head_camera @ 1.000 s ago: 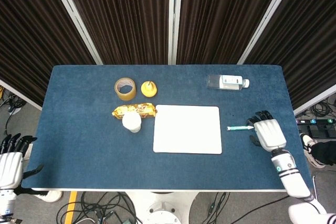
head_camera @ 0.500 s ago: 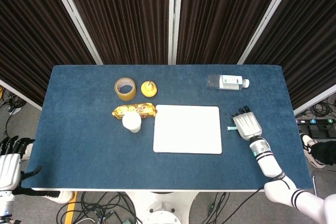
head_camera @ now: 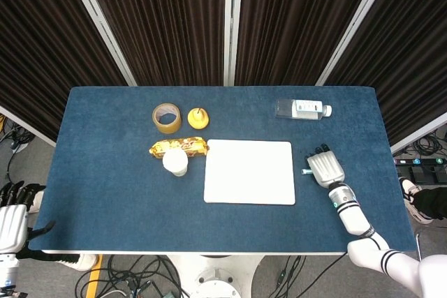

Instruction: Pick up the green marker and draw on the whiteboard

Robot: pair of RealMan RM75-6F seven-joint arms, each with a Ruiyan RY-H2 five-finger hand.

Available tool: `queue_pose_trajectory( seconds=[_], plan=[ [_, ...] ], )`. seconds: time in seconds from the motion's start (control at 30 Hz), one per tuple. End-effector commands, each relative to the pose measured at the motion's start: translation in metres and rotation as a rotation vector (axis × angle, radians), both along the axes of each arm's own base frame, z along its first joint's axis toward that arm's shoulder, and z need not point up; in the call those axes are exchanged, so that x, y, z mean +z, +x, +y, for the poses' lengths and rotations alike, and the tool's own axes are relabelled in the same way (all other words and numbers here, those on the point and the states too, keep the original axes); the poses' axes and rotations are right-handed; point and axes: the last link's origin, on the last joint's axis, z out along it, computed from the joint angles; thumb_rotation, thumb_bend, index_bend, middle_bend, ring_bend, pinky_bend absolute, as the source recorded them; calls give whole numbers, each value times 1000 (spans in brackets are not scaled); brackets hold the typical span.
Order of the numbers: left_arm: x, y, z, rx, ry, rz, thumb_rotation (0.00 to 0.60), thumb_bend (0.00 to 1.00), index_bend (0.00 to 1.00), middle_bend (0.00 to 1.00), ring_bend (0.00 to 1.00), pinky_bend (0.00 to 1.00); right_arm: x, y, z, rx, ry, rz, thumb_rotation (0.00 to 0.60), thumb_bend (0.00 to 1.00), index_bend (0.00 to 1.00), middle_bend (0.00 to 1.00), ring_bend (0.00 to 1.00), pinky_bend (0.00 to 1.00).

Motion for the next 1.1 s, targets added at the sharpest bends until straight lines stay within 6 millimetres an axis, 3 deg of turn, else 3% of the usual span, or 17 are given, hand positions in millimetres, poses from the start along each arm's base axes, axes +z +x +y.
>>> queue_pose_trajectory(
  seconds=[0.03,0.2,0.4,0.73,0.93,1.1],
  plan=[
    [0,0,0,0,2,1,600,0,251,212,93,72,1,5,-1,17,-12,-17,600,313,599,565,310,204],
    [1,0,0,-3,2,2,600,0,251,212,93,72,13,31,1,47,-37,-181,600,370,709,641,391,242],
    [1,1,2,-15,0,-2,600,0,251,212,93,72,22,89,3,-68,9,-696,600,402,748,657,430,302],
    [1,-2,-2,-3,-4,-25,600,0,251,212,93,72,-29,129,-27,-280,8,-1191,600,441,759,657,433,337],
    [-1,-4,-3,4,-14,-41,600,0,251,212,94,72,-61,138,-33,-322,-1,-1269,600,458,760,655,427,345],
    [-1,-6,-3,8,-13,-48,600,0,251,212,93,72,-77,141,-34,-320,-14,-1311,600,458,760,655,426,347]
  ],
)
